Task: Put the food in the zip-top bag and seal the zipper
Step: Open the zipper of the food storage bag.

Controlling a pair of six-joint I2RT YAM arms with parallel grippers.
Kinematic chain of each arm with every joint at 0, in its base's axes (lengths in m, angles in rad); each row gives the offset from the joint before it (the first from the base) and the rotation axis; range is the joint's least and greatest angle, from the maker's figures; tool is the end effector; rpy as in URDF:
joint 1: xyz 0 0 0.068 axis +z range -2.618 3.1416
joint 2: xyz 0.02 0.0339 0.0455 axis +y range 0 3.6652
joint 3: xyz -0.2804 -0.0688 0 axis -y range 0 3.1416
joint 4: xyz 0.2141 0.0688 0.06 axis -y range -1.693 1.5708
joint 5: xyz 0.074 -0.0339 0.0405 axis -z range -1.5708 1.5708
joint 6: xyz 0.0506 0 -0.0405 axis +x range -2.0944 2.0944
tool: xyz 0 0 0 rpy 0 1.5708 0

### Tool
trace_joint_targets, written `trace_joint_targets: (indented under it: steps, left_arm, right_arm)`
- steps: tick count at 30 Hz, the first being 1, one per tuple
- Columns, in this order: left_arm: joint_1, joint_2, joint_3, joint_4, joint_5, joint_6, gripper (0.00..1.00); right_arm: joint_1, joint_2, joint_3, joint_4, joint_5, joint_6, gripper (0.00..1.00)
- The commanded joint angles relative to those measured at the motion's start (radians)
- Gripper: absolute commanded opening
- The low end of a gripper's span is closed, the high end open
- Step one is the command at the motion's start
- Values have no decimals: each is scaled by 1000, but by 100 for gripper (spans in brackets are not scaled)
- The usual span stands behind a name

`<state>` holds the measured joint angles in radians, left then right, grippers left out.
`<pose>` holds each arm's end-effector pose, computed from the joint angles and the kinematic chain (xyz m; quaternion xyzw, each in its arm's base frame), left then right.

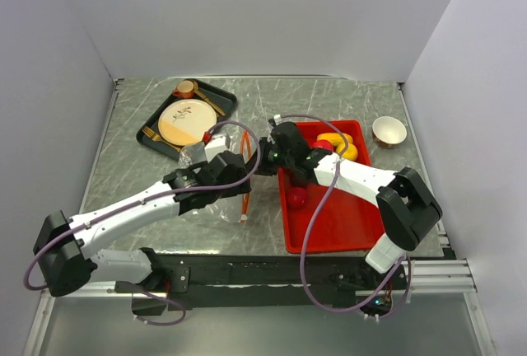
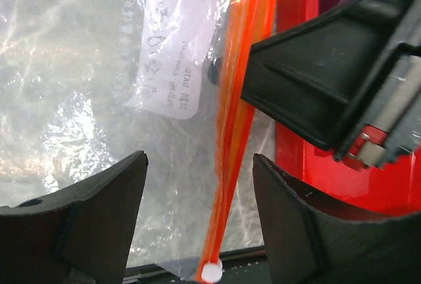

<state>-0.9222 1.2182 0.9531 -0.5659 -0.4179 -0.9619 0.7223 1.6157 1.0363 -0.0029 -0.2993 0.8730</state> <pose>0.1532 -0.1682 0.2896 -0.0931 0.9104 -0.1723 0.3644 0.2503 0.2405 0.2593 -0.0050 0.8733 0.4274 0.2337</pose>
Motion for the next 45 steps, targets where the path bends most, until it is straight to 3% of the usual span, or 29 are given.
trace_joint_targets:
  steps: [1, 20, 27, 31, 38, 45]
  left_arm:
    - [-17, 40, 56, -37, -87, -27, 69]
    - [-17, 150, 161, -124, -205, -37, 48]
    - [-17, 126, 168, -144, -202, -43, 19]
    - [-15, 95, 165, -201, -225, -60, 8]
    - [-6, -14, 131, -265, -249, -89, 5]
    - [37, -14, 147, -318, -263, -80, 5]
  right_arm:
    - [9, -48, 25, 9, 28, -17, 3]
    - [17, -65, 25, -71, 40, -81, 4]
    - [19, -36, 34, -85, 51, -86, 4]
    - [20, 9, 65, -100, 66, -92, 4]
    - [12, 102, 149, -174, 135, -120, 4]
    - [16, 128, 182, -216, 184, -97, 5]
